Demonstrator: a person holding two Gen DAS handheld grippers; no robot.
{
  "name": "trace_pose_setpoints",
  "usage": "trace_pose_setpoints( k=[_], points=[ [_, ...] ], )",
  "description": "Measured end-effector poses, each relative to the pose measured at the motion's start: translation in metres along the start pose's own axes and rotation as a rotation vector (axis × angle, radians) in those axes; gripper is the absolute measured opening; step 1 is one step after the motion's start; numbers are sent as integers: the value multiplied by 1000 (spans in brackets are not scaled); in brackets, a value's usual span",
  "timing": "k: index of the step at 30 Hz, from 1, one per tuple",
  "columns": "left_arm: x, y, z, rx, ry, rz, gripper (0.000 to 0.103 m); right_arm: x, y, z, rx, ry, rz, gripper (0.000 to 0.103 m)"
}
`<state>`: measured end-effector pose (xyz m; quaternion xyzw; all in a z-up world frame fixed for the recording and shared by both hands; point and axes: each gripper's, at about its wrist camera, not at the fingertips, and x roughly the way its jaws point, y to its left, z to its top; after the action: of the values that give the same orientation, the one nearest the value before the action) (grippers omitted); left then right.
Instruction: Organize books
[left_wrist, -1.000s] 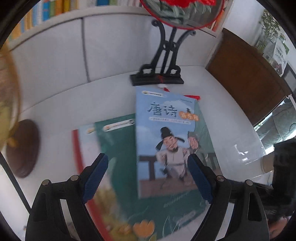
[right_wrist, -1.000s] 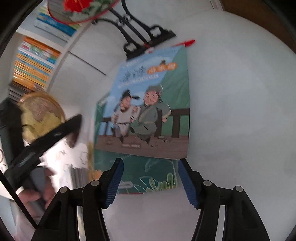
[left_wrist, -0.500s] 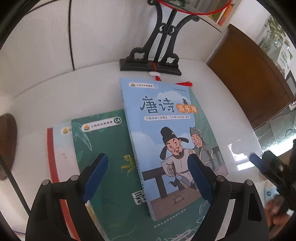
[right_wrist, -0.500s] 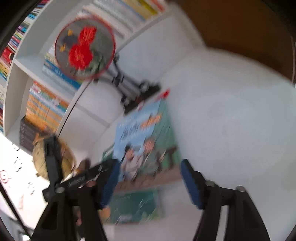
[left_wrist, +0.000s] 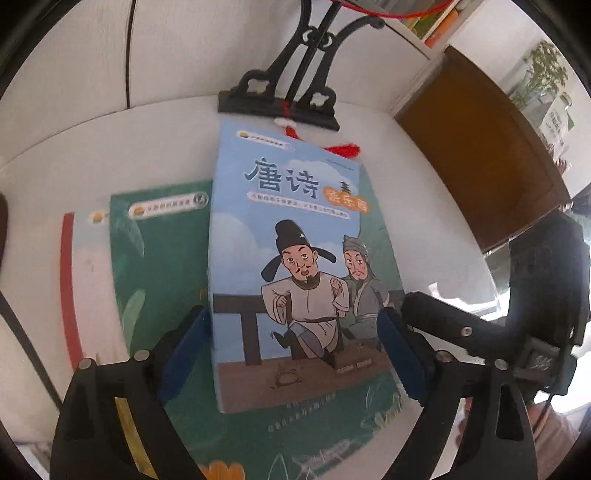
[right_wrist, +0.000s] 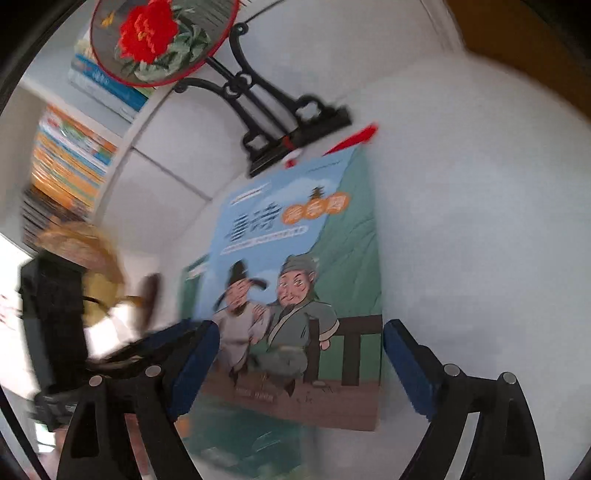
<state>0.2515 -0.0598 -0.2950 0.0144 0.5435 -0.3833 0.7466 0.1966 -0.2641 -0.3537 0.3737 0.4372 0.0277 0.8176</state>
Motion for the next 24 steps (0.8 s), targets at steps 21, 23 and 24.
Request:
trace_pose_setpoints(
  k=[21, 23, 24],
  points=[
    [-72, -5, -131, -143, 48, 19, 86, -38, 26, -82, -86, 228, 92, 90],
    [-69, -3, -124, -167, 49, 31, 86, -40, 17, -79, -48, 194, 63, 90],
    [-68, -4, -121, -158, 39, 51, 86, -40, 14, -79, -30, 187, 63, 90]
  ],
)
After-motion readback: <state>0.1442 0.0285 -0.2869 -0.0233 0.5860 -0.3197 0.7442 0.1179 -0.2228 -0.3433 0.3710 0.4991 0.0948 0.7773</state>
